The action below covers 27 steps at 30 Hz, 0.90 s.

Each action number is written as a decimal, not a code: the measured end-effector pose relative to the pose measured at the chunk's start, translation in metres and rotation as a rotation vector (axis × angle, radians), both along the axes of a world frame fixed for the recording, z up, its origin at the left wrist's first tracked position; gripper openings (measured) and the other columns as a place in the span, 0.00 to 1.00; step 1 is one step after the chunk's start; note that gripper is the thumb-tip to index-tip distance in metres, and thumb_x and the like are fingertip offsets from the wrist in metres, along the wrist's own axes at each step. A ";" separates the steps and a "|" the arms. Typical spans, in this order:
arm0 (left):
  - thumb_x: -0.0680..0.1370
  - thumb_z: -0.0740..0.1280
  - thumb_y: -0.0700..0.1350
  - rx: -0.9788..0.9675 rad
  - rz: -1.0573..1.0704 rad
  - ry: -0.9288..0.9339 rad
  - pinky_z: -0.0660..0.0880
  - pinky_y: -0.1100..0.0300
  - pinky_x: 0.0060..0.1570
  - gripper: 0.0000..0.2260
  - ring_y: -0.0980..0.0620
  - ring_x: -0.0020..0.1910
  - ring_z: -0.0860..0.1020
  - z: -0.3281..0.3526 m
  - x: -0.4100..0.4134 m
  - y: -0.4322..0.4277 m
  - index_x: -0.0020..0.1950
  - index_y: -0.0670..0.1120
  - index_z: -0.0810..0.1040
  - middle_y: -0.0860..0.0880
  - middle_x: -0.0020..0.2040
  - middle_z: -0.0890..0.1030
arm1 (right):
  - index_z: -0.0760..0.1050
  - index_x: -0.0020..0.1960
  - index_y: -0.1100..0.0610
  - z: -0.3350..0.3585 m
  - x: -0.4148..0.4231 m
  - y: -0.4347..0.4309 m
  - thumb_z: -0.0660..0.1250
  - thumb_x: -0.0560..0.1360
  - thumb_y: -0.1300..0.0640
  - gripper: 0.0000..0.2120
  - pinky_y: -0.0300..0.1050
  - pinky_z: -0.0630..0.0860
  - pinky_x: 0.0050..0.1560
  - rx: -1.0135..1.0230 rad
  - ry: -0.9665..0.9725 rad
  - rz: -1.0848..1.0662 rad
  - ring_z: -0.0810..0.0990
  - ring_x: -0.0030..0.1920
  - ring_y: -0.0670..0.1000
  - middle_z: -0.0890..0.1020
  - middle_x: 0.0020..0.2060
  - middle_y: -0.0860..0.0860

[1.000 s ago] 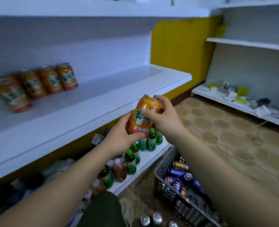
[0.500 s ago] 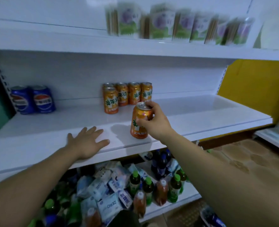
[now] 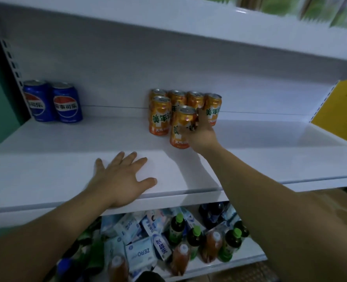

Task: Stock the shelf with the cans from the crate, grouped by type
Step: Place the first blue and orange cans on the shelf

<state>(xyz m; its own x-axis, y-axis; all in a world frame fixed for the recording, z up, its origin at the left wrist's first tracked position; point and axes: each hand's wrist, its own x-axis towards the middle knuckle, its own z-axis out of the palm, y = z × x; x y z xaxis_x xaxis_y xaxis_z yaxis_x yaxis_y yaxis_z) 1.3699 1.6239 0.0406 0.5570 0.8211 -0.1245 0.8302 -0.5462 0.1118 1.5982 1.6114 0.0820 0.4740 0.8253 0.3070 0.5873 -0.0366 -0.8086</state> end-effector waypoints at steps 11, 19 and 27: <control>0.73 0.44 0.72 -0.008 -0.008 0.003 0.37 0.37 0.72 0.35 0.54 0.77 0.38 0.000 -0.001 -0.001 0.77 0.61 0.42 0.58 0.78 0.40 | 0.59 0.75 0.51 -0.006 0.014 0.048 0.66 0.76 0.53 0.30 0.56 0.70 0.65 -0.059 -0.050 -0.120 0.71 0.67 0.58 0.70 0.69 0.54; 0.73 0.44 0.73 -0.020 -0.006 -0.003 0.37 0.37 0.72 0.35 0.54 0.77 0.38 0.000 -0.002 0.000 0.77 0.62 0.42 0.58 0.78 0.40 | 0.58 0.74 0.51 -0.004 0.010 0.058 0.66 0.77 0.52 0.30 0.53 0.69 0.63 -0.141 0.005 -0.096 0.74 0.65 0.59 0.74 0.66 0.54; 0.74 0.46 0.73 -0.072 -0.001 0.042 0.40 0.36 0.71 0.35 0.52 0.77 0.40 0.011 0.000 -0.002 0.77 0.61 0.43 0.56 0.78 0.41 | 0.61 0.75 0.55 0.027 0.029 -0.053 0.64 0.78 0.46 0.30 0.47 0.69 0.61 -0.433 -0.237 -0.065 0.73 0.64 0.59 0.72 0.69 0.56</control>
